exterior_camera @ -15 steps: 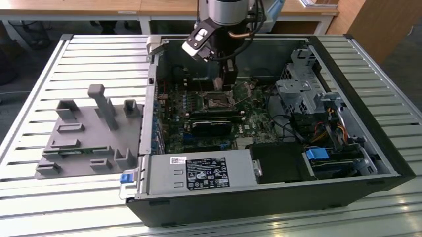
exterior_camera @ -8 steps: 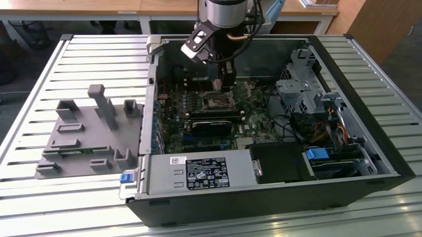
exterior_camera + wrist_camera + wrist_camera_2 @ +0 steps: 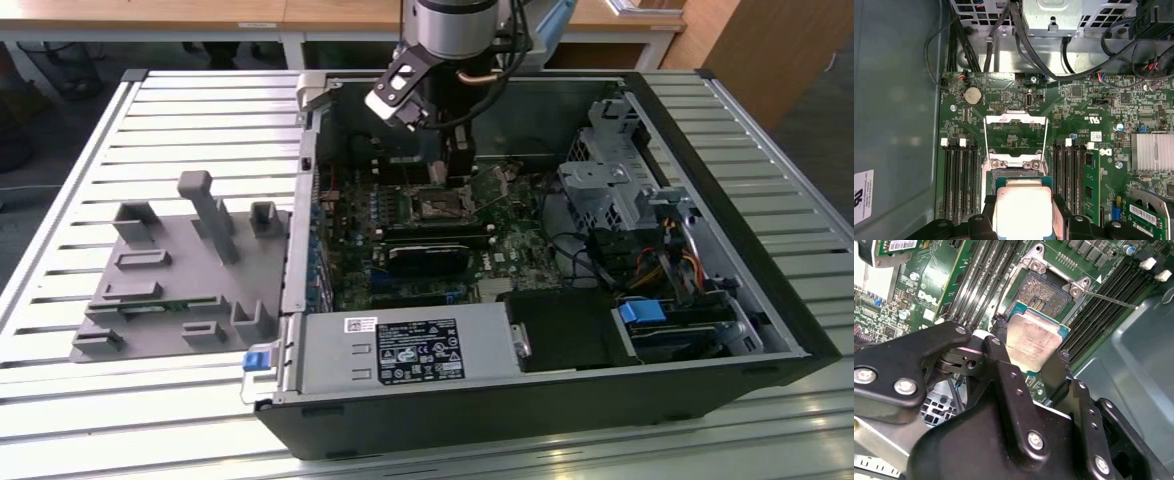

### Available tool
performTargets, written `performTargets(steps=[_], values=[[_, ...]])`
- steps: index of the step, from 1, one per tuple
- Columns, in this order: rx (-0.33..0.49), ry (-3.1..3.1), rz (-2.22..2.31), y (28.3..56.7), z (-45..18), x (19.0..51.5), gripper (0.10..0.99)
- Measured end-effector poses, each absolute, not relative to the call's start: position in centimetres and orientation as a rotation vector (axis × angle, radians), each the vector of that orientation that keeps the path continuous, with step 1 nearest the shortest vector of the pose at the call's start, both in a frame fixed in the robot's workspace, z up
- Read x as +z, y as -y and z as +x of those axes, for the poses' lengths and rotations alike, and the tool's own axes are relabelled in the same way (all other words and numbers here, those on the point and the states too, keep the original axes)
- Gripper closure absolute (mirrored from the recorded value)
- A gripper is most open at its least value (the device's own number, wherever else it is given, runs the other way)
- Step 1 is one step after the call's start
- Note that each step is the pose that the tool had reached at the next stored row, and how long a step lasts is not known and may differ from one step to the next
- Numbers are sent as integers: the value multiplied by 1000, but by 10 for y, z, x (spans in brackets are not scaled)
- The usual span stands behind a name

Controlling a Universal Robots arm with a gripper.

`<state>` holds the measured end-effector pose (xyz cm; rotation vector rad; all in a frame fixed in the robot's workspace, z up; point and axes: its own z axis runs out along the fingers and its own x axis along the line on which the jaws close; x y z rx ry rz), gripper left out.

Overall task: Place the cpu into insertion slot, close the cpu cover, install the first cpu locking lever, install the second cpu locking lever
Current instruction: 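Place the cpu into insertion slot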

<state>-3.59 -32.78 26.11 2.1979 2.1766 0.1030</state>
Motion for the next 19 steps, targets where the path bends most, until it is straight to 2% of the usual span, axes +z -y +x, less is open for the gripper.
performTargets(steps=[19], values=[[103,-2176,2198,326,-41,253,561]])
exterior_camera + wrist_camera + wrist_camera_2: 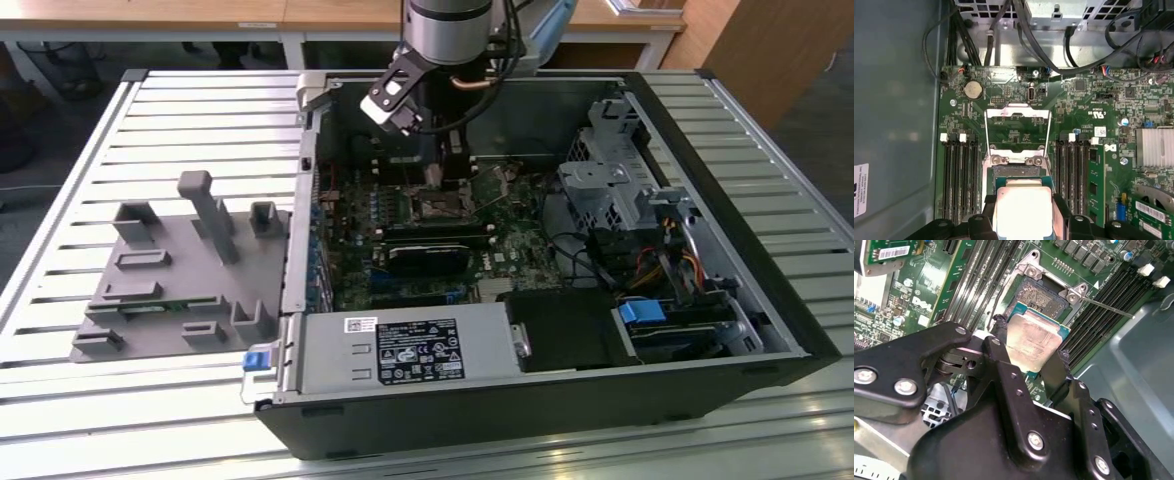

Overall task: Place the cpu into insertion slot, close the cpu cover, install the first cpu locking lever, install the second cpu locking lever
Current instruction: 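Place the cpu into insertion slot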

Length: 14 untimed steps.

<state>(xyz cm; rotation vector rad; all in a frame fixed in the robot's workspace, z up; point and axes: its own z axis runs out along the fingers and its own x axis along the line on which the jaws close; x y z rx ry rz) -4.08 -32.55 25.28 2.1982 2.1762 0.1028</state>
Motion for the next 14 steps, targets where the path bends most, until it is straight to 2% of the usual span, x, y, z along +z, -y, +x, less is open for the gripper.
performTargets(steps=[14], values=[[103,-2181,2195,321,-43,232,561]])
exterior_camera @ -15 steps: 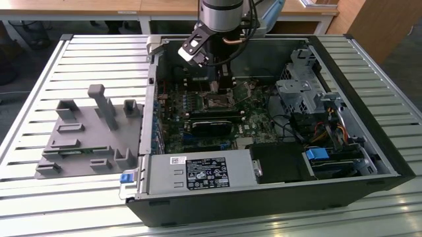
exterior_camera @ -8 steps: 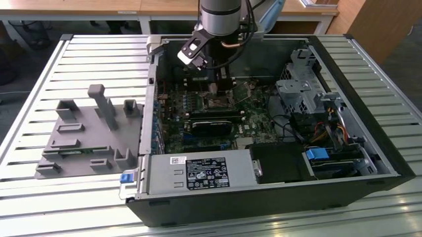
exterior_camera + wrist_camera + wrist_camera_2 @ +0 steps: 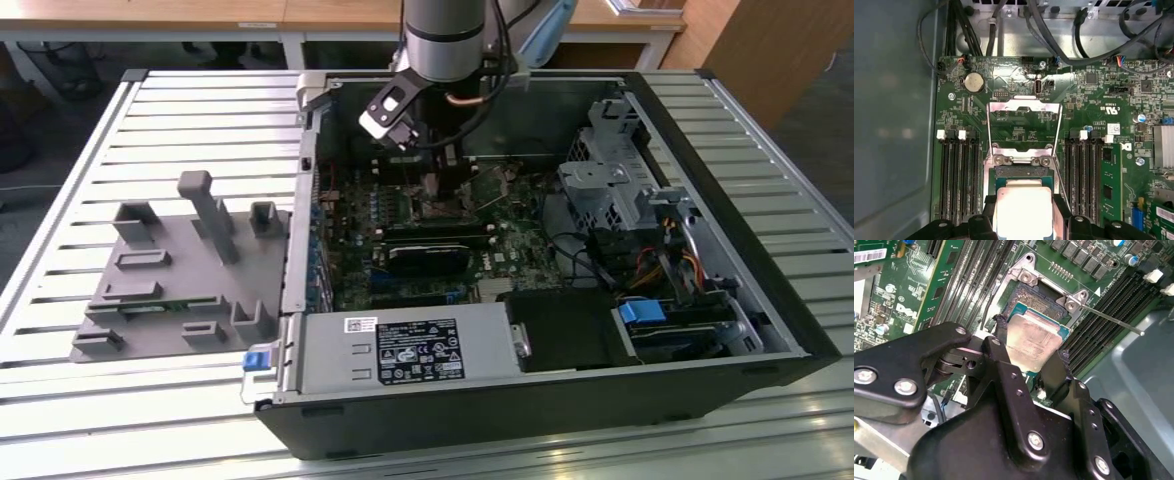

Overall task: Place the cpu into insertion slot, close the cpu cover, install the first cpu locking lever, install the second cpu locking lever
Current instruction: 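Place the cpu into insertion slot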

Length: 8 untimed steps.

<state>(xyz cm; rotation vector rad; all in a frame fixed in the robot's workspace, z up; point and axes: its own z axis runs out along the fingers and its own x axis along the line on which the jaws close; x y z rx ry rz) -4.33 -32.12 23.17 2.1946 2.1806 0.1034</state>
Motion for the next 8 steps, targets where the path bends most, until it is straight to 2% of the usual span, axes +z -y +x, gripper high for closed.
performTargets(steps=[8], values=[[104,-2181,2195,319,-43,222,561]])
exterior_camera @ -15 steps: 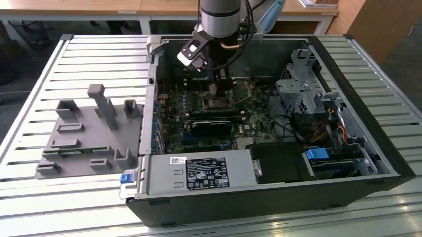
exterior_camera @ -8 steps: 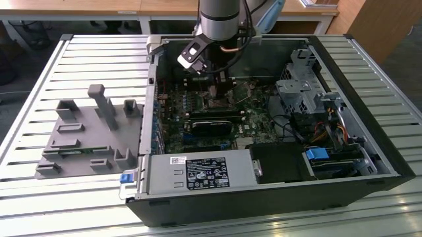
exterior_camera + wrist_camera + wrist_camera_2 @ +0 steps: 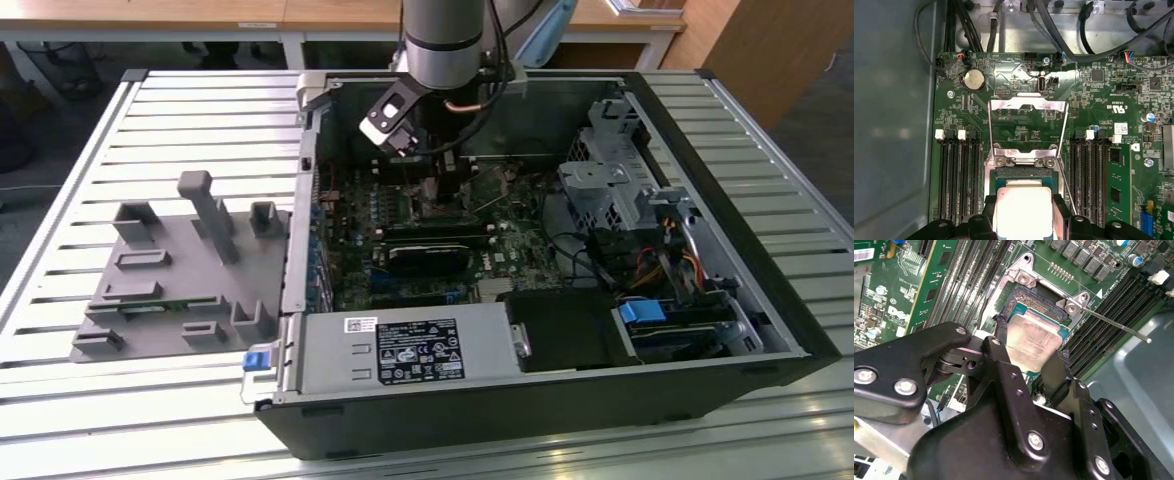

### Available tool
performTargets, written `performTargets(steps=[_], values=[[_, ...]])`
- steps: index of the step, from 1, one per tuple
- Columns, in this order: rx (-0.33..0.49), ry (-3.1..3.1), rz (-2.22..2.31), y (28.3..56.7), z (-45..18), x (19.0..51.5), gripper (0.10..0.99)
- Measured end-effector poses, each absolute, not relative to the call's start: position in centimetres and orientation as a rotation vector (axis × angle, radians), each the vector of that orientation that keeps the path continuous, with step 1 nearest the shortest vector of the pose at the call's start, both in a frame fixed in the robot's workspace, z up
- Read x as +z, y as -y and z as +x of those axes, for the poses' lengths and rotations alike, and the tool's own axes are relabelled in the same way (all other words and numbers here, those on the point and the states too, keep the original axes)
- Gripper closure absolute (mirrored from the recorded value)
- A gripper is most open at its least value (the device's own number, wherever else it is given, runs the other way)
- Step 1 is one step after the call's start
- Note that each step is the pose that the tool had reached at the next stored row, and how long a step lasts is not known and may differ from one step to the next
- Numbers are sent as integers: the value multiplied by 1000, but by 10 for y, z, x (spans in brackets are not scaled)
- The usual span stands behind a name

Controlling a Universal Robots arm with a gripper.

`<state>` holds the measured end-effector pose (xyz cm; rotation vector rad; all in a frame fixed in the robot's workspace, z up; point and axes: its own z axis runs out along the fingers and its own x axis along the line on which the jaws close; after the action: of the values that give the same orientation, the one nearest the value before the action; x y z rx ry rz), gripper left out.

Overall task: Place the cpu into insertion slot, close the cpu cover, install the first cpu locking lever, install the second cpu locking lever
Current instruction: 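Place the cpu into insertion slot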

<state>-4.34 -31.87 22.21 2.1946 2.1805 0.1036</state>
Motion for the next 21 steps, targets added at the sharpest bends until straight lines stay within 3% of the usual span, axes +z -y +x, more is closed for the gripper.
performTargets(steps=[21], values=[[103,-2165,2210,317,-44,207,561]])
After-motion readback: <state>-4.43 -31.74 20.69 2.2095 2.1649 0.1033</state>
